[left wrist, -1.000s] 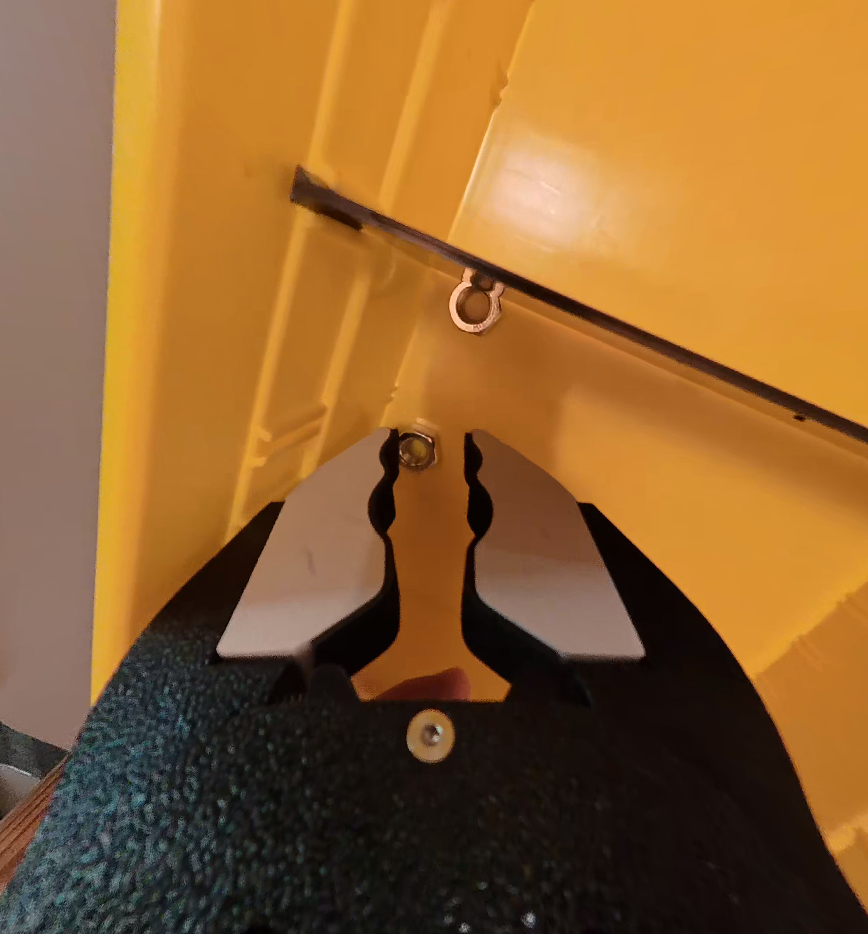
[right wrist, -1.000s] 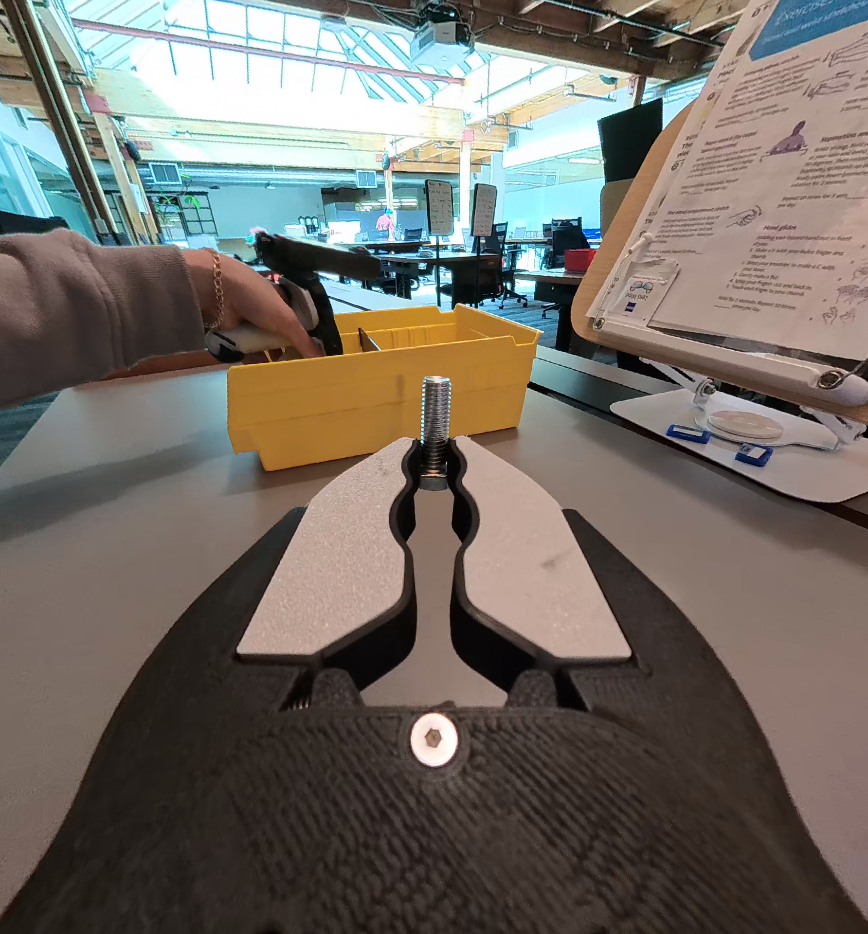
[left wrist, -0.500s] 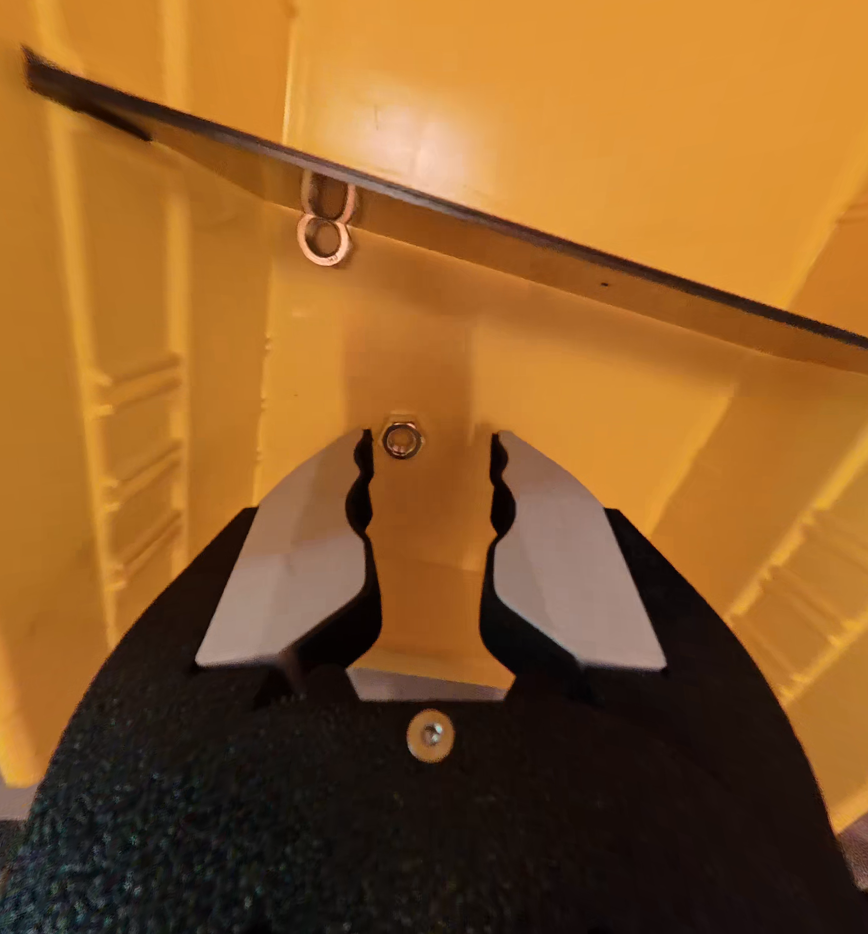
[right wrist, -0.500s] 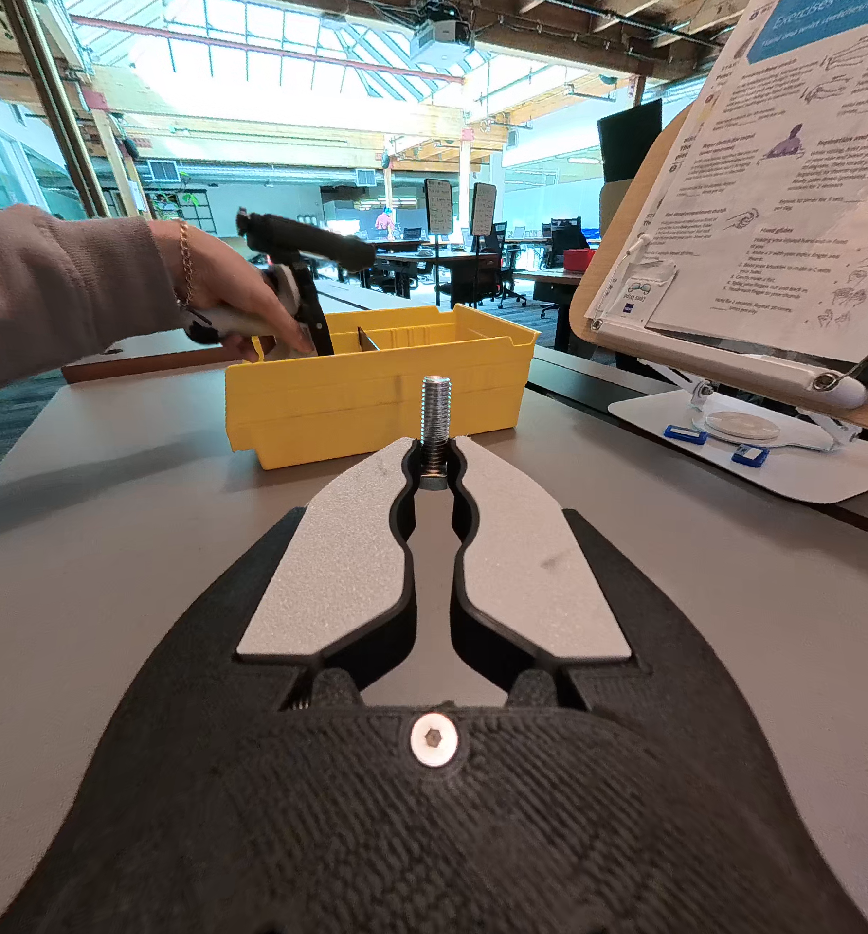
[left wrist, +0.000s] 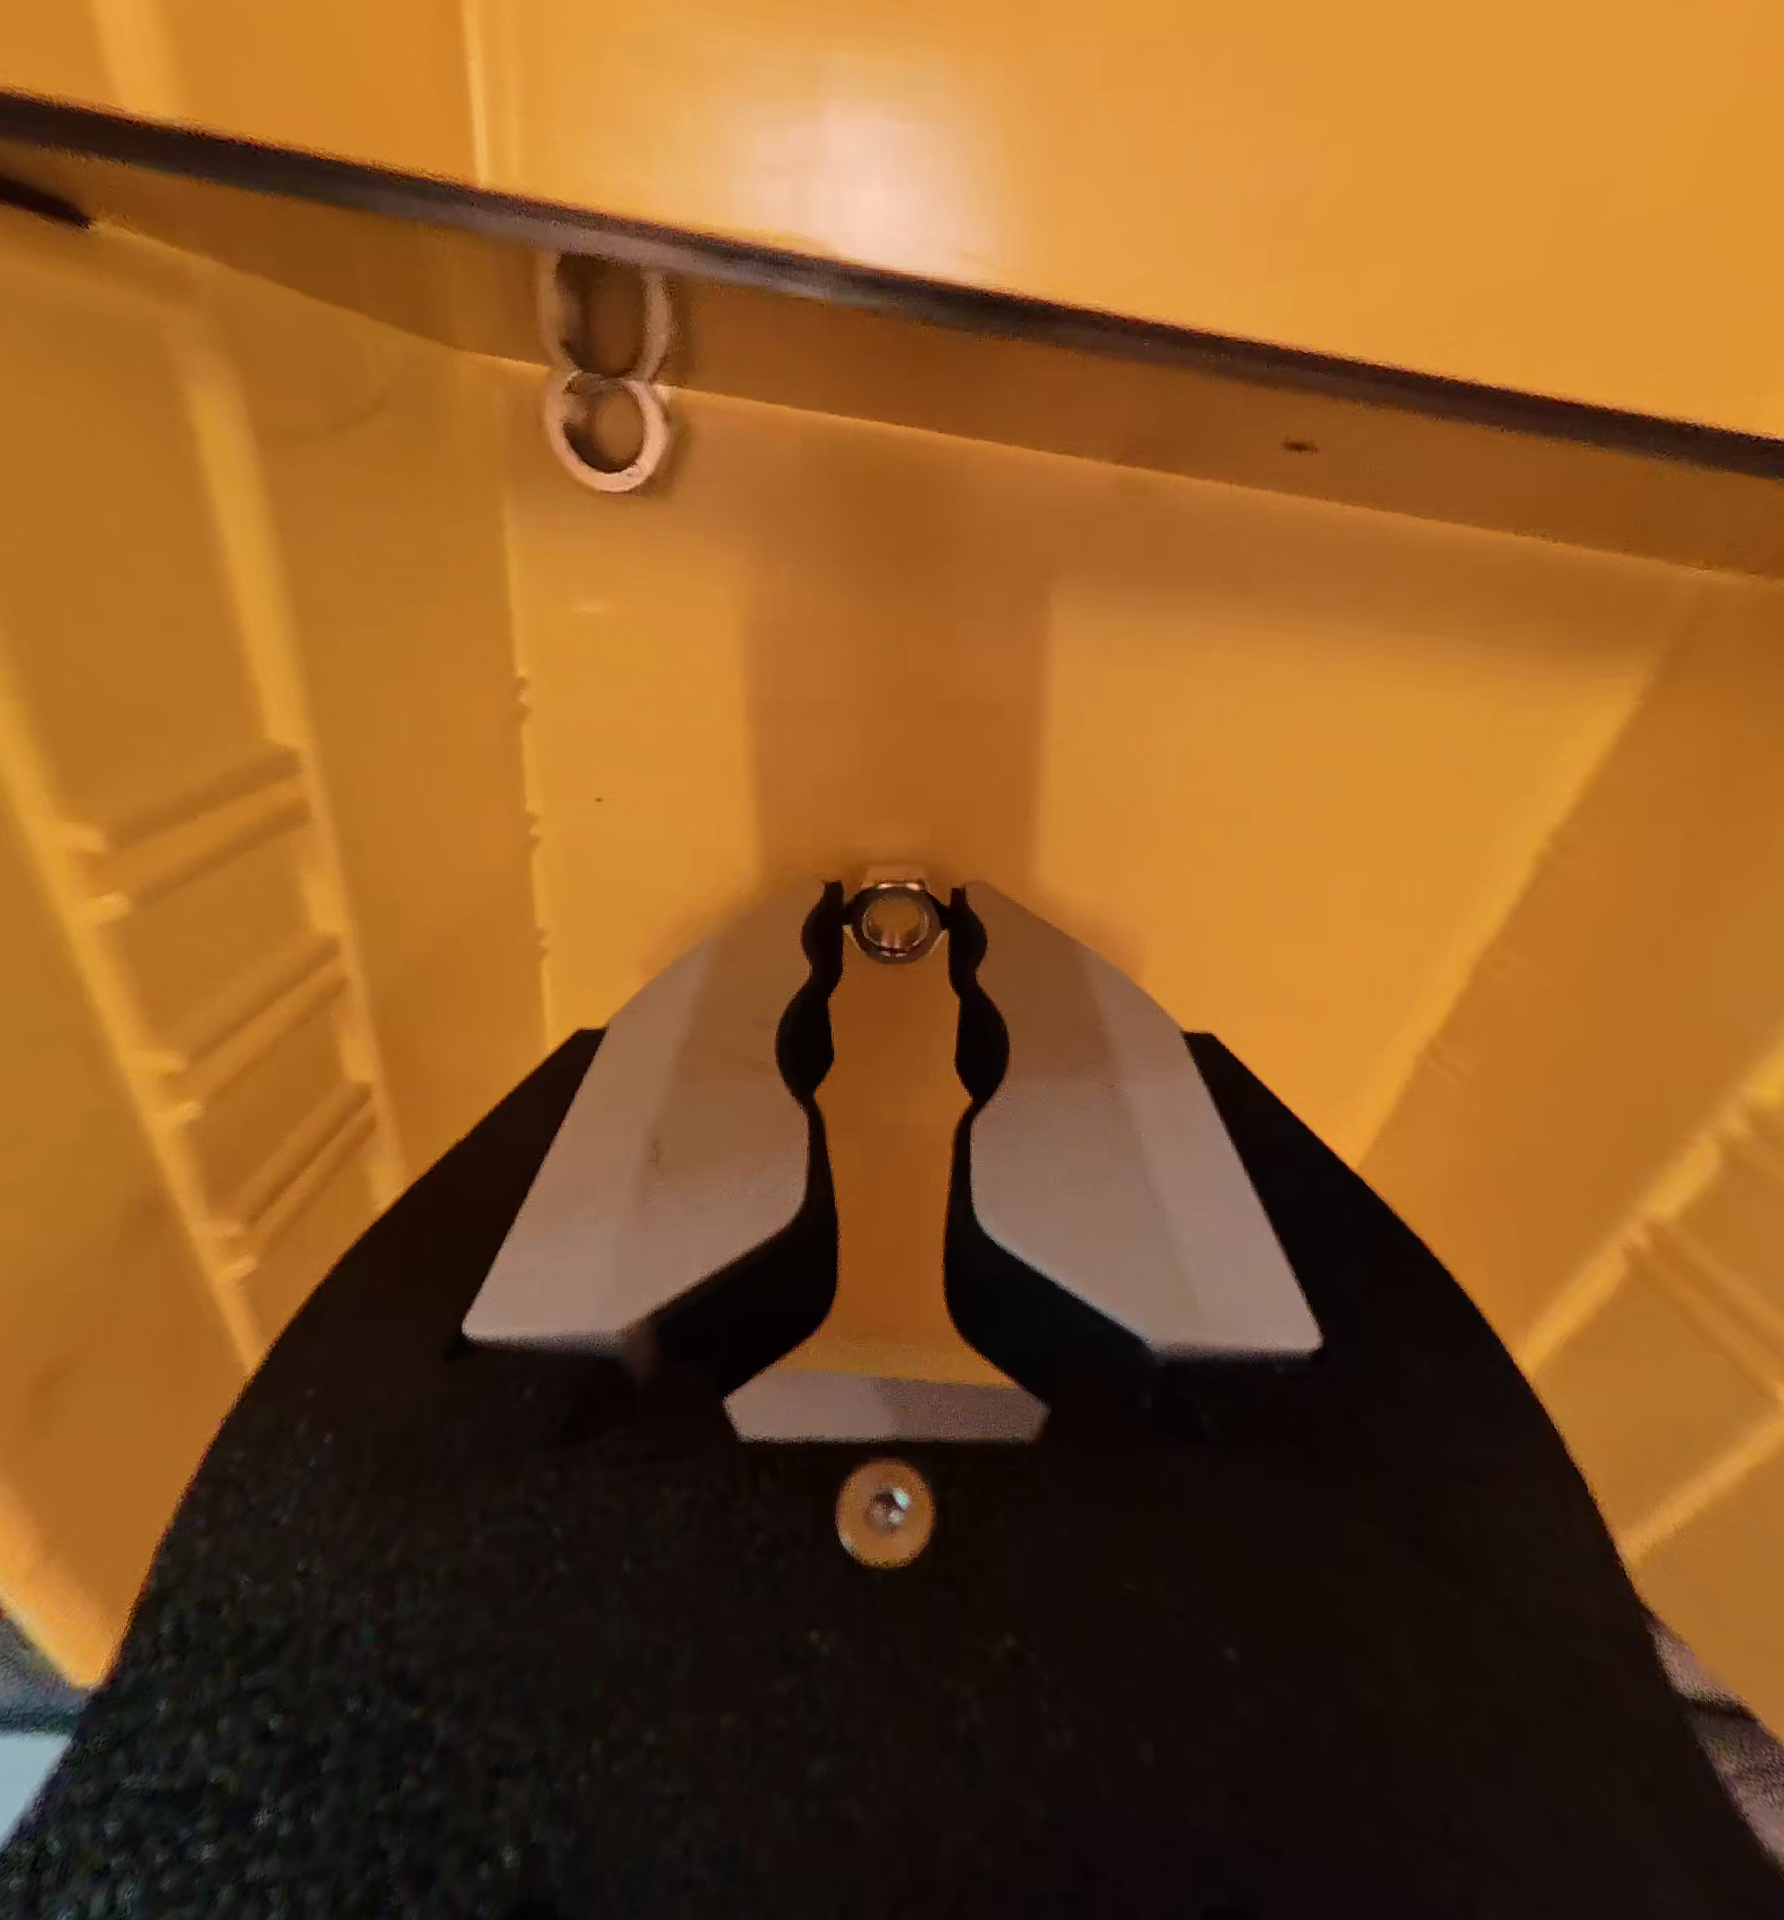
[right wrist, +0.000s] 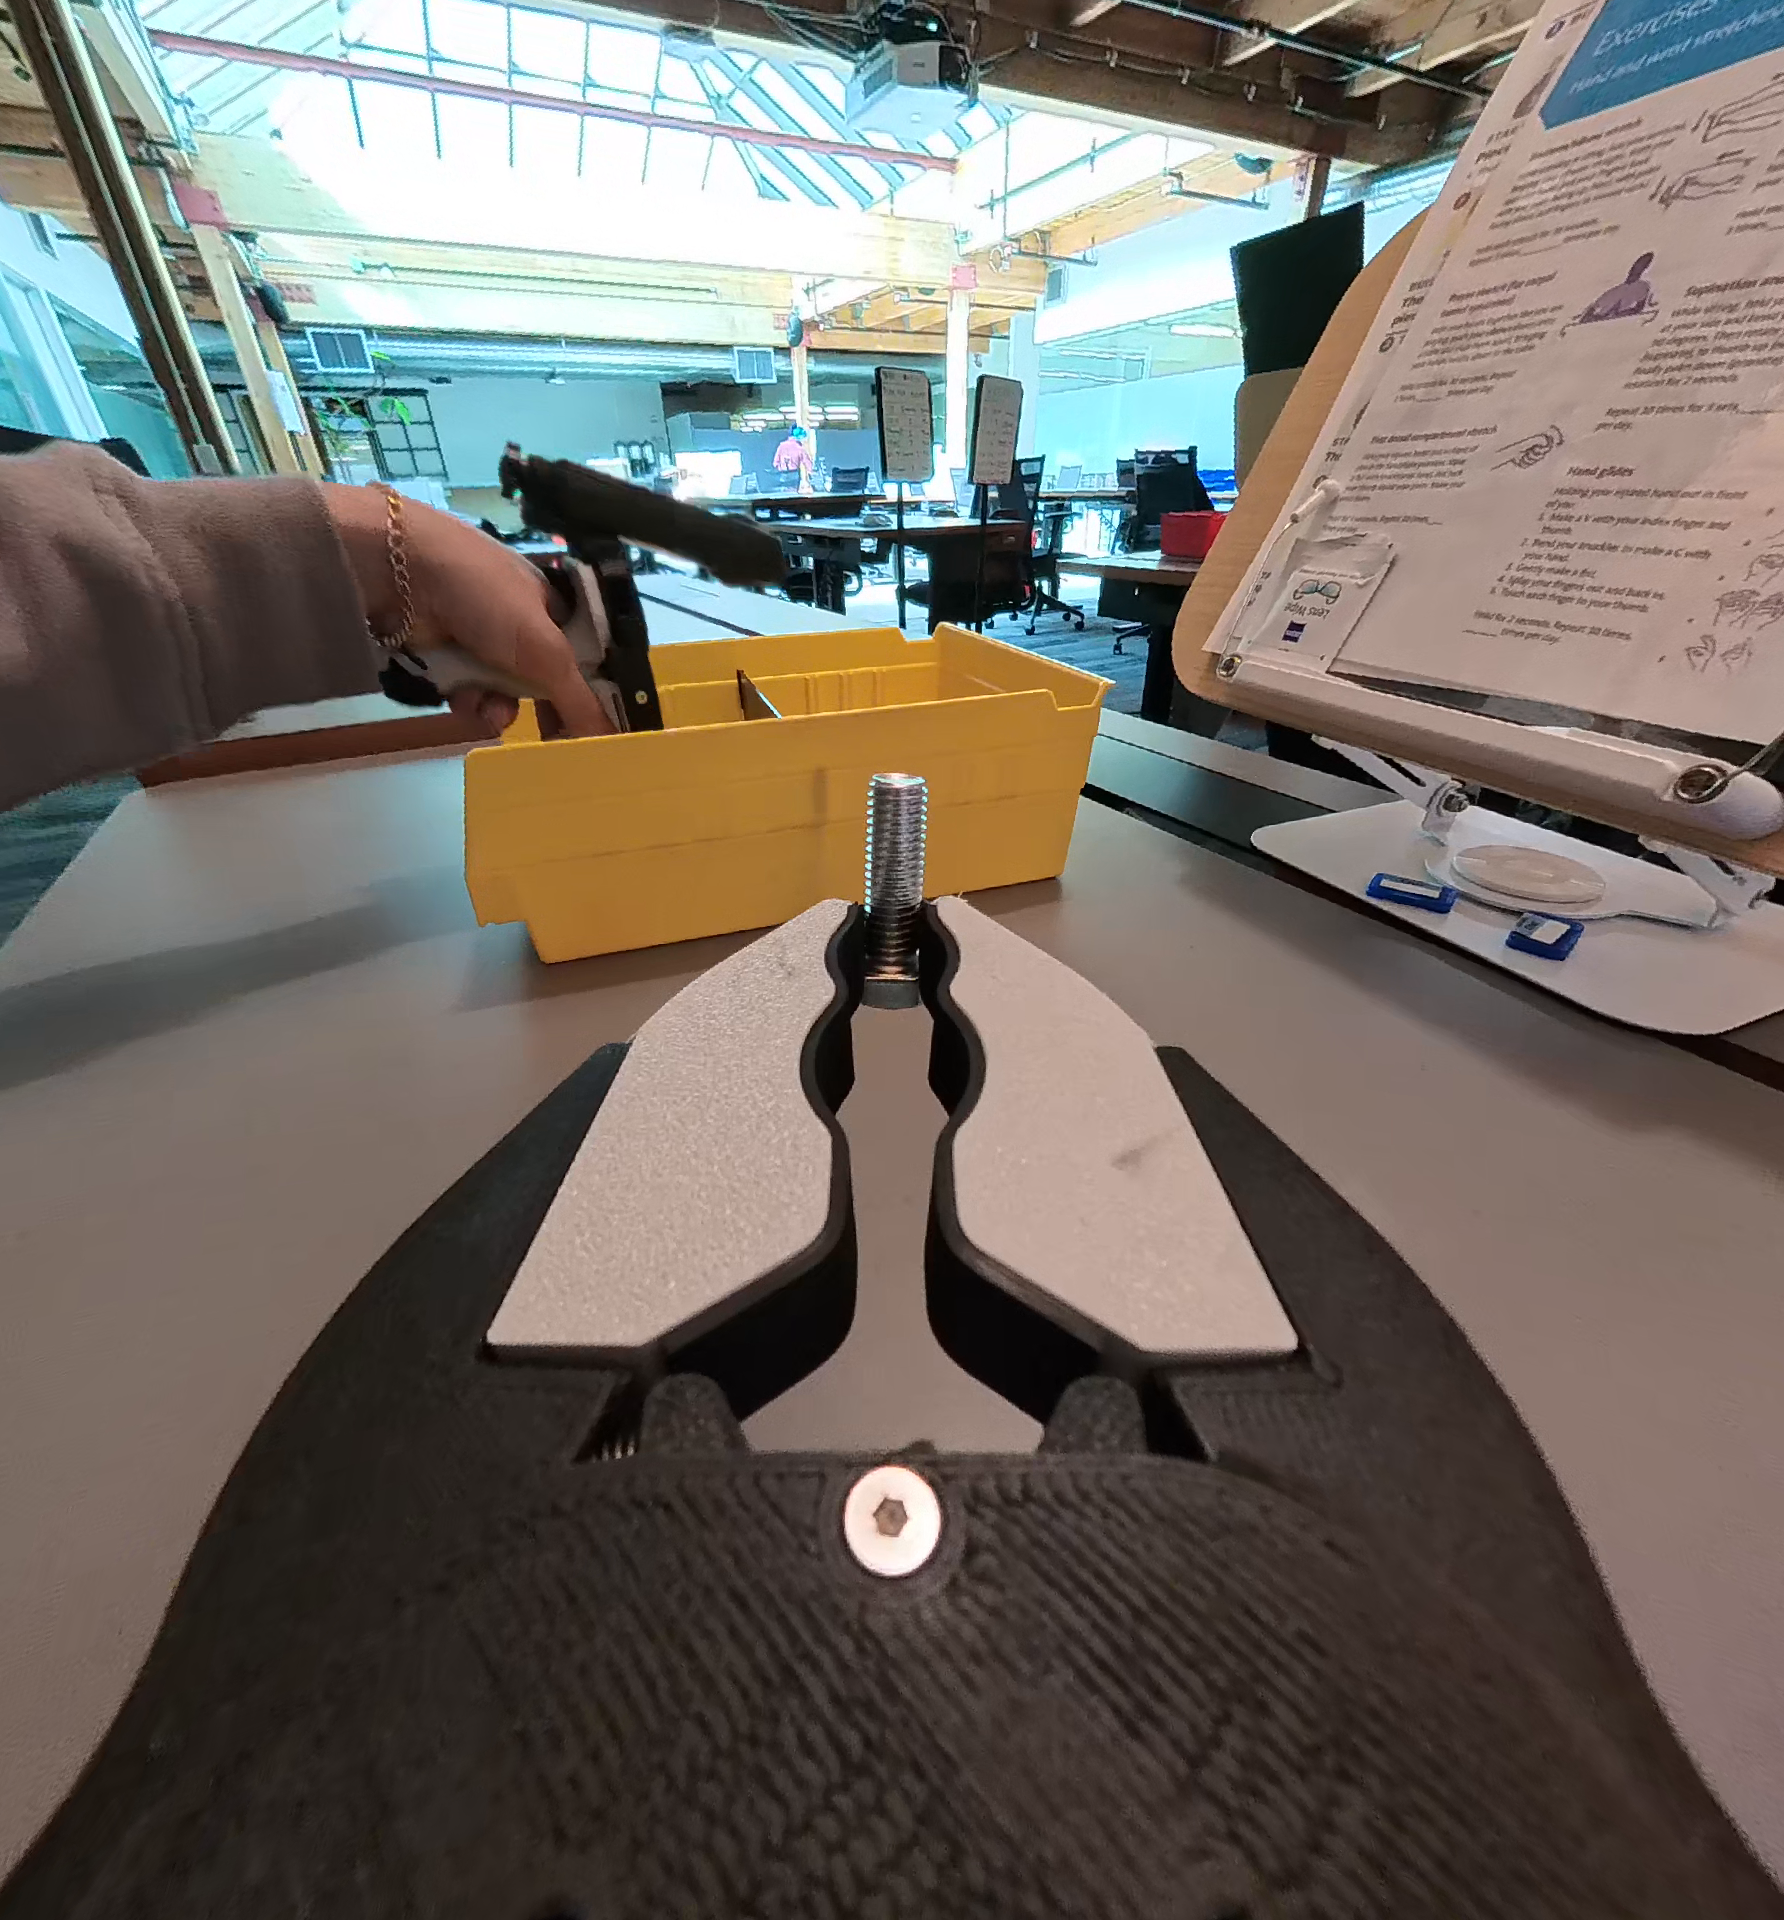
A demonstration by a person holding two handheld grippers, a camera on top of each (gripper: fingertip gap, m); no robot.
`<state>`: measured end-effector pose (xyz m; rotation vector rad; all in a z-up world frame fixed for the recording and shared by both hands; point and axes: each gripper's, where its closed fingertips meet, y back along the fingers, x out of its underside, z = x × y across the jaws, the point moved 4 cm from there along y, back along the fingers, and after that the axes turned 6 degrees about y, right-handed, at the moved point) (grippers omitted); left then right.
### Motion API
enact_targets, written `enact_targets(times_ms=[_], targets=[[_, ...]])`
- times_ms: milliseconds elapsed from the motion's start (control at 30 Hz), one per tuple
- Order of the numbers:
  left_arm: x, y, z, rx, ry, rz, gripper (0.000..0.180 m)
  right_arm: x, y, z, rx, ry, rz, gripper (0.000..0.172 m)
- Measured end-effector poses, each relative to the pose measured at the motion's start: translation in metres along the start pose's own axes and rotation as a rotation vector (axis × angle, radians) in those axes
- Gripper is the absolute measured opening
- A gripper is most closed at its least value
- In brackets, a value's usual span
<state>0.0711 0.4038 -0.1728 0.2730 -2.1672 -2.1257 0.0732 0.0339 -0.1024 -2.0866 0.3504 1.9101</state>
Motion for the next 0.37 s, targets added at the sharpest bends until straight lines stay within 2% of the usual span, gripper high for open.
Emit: enact_targets(times_ms=[33, 200, 300, 367], targets=[[0.0, 0.008, -0.005, 0.028, -0.025, -0.016, 0.019, 0.0, 0.0, 0.0, -0.001, 0.003, 0.001, 0.009], [0.005, 0.073, -0.063, 0.248, -0.34, -0.123, 0.018, -0.004, -0.004, 0.012, -0.041, 0.013, 0.001, 0.009], [0.021, 0.113, -0.122, 0.405, -0.647, -0.2, 0.018, -0.009, -0.009, 0.026, -0.076, 0.007, -0.007, 0.009], [0.038, 0.131, -0.16, 0.443, -0.856, -0.221, 0.018, -0.011, -0.013, 0.039, -0.112, 0.01, -0.007, 0.009]])
